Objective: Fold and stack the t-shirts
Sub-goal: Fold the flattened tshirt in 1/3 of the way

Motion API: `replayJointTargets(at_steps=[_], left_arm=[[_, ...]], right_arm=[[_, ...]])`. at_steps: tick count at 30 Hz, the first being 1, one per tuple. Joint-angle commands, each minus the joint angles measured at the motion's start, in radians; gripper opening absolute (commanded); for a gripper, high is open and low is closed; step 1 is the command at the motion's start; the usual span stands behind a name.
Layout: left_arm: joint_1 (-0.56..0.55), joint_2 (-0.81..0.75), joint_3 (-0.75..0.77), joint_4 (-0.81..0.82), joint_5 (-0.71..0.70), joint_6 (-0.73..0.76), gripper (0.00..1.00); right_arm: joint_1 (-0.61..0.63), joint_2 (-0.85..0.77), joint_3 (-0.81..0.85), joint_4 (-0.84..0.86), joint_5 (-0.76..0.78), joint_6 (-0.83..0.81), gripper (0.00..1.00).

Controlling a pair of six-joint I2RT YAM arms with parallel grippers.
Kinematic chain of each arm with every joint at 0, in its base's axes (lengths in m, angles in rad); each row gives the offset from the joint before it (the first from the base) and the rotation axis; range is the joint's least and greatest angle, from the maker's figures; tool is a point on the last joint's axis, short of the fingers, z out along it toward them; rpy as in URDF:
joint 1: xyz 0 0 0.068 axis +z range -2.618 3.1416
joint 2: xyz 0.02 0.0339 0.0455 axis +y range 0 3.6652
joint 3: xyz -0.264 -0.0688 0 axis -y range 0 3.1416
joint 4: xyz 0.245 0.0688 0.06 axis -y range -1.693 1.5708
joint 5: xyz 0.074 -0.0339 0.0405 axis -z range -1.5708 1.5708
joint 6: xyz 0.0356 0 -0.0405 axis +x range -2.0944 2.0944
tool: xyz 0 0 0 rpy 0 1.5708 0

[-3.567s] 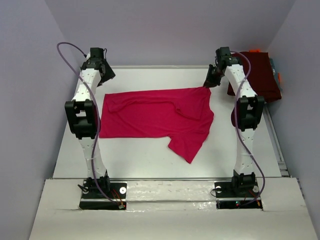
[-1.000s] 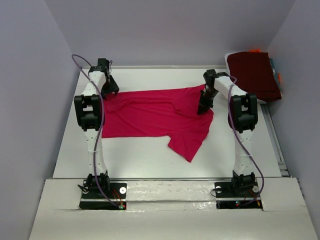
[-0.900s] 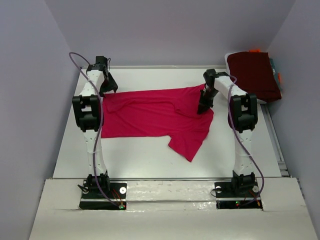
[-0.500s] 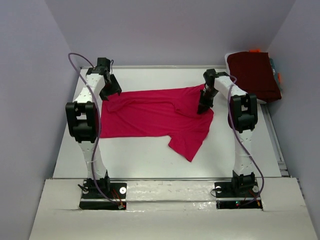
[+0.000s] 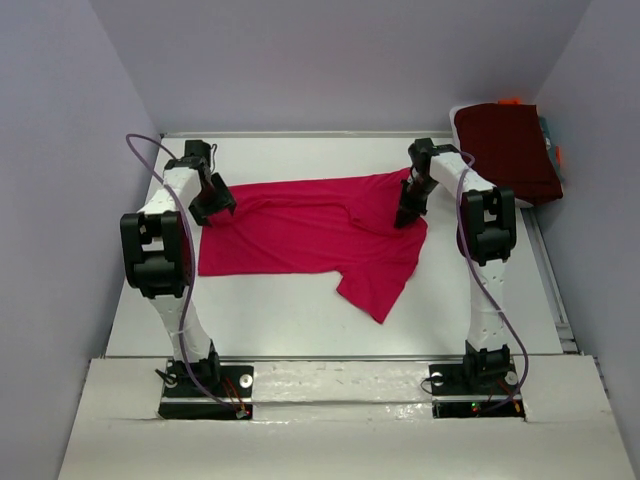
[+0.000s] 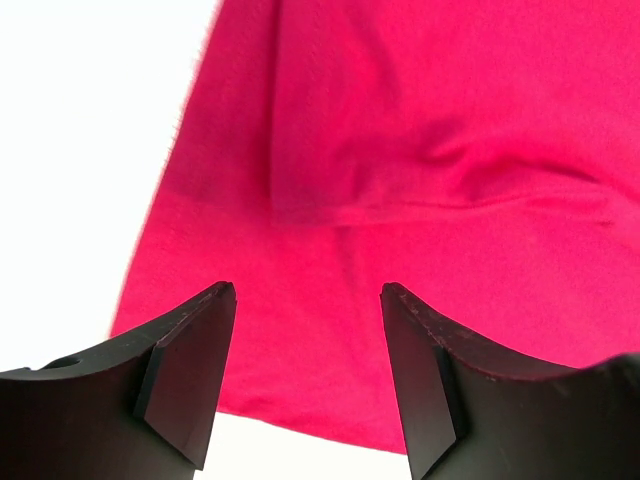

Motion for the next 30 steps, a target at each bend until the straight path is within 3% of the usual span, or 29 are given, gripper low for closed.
replayJointTargets(at_steps=[1,14,30], left_arm=[[0.011,-0.055,0.006,0.028,0.001,-0.002,0.71],[0.029,-0.030,-0.028,0.068,0.044,-0.003,0.63],[0.057,-0.039,-0.112,0.117,0.041,-0.008,0.61]], right_arm=[[-0.005,-0.002,-0.035,0.040,0.019,-0.014,0.22],[-0.005,-0.004,-0.050,0.042,0.024,-0.014,0.22],[-0.005,-0.007,-0.066,0.046,0.024,-0.014,0.21]])
